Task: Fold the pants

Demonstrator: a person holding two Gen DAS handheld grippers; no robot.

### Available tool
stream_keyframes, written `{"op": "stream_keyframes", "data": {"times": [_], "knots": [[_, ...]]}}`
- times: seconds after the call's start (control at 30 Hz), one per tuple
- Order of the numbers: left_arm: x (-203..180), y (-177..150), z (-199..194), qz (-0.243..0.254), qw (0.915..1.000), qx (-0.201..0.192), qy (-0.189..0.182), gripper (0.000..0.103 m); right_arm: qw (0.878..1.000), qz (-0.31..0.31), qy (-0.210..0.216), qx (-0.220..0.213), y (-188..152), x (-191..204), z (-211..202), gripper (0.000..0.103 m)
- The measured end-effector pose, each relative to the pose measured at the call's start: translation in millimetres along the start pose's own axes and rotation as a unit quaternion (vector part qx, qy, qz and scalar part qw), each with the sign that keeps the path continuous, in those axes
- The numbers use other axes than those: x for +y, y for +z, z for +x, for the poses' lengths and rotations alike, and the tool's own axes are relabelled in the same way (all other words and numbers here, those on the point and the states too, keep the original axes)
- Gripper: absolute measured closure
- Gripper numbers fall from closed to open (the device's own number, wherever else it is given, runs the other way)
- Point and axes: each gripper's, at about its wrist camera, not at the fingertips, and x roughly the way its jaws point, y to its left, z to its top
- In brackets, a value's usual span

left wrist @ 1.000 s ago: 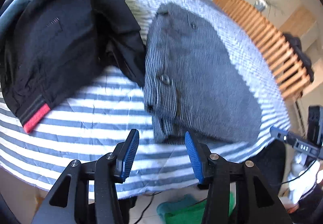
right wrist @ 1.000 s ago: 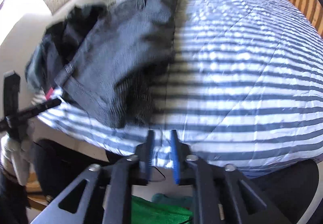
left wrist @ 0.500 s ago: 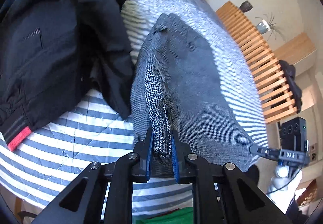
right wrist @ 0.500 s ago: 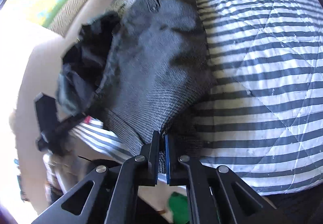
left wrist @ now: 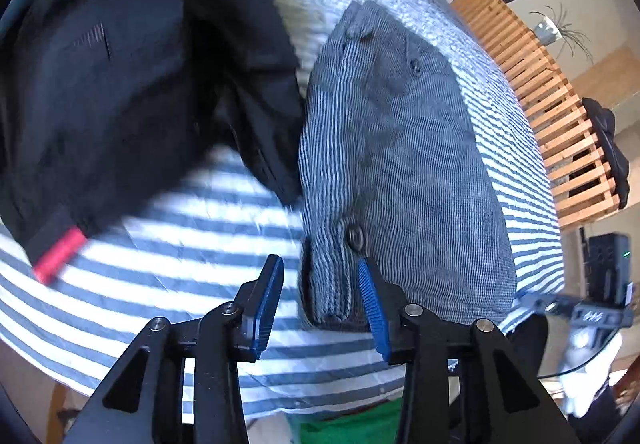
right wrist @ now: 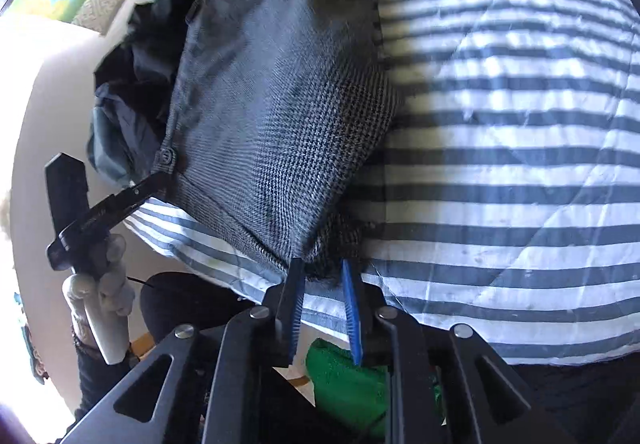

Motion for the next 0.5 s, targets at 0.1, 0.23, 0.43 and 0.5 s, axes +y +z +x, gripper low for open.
{"op": "stream_keyframes", "data": {"times": [0.1, 0.23, 0.43, 0.5], "knots": [[-19, 26, -15, 0.027, 0.9992, -0.027, -0.011, 0.060, 0.996, -0.046, -0.024, -0.078, 15, 14, -39, 0.084], [-63, 61, -2, 0.076, 0.9960, -0.041, -0.023, 0.060, 0.988, -0.084, -0.026, -0.129, 47, 34, -35, 0.084], [-76, 95, 63, 0.101, 0.9934, -0.017, 0.053, 0.061, 0.989, -0.108, -0.057, -0.080, 90, 36, 46, 0.084], [-66, 100, 103, 0.077, 0.9951, 0.023, 0.059, 0.063, 0.991, -0.099, -0.081, -0.044, 95, 24, 75, 0.084]]}}
